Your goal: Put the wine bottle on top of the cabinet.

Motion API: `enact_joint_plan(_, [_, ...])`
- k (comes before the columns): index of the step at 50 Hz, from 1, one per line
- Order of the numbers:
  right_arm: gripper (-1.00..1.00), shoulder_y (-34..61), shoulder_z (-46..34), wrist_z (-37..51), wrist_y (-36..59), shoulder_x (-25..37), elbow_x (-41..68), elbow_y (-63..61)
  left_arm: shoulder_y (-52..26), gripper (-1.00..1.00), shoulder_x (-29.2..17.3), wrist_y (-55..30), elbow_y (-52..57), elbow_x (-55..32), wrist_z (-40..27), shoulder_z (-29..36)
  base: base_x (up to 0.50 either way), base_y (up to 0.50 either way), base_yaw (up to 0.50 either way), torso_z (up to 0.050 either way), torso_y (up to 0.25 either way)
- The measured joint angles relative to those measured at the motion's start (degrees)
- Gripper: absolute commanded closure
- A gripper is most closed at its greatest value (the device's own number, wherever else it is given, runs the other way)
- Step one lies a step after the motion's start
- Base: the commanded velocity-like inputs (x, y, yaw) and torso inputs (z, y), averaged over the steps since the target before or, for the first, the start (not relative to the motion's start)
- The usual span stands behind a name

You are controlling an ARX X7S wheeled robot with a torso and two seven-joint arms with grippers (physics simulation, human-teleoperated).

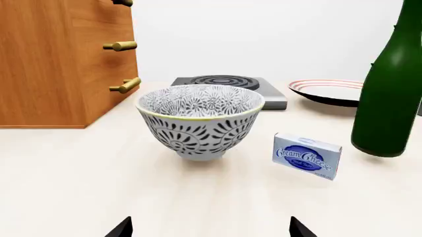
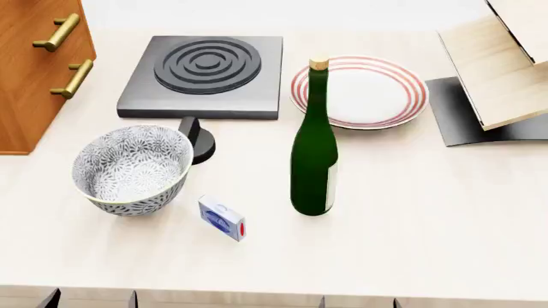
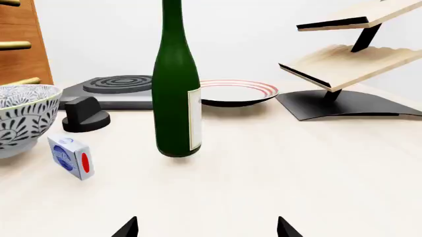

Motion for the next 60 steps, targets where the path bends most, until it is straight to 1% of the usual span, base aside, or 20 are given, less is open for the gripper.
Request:
enact_joint_plan(48, [-1.0,0.3,-5.7,5.0,-0.6,4.7,4.6,0.2,-0.7,-1.0,-4.8,-0.6,0.0,-2.9,-6.2,5.9,0.0,0.0,0.0,0.0,0.0])
enact_joint_plan(53, [-1.0,0.0,-6.1,5.4,-0.5,5.0,5.2,-0.8,0.0,-1.0,-5.3,-1.3,2.5,-3.3,-7.0,5.9,0.0,0.0,0.0,0.0,0.0])
enact_joint_plan(60, [-1.0,-0.5,-6.4,6.3,0.8,5.4,6.3,-4.0,0.9,-1.0,-6.3,-4.1,9.2,-2.1,-8.4,6.9,0.0,0.0,0.0,0.0,0.0])
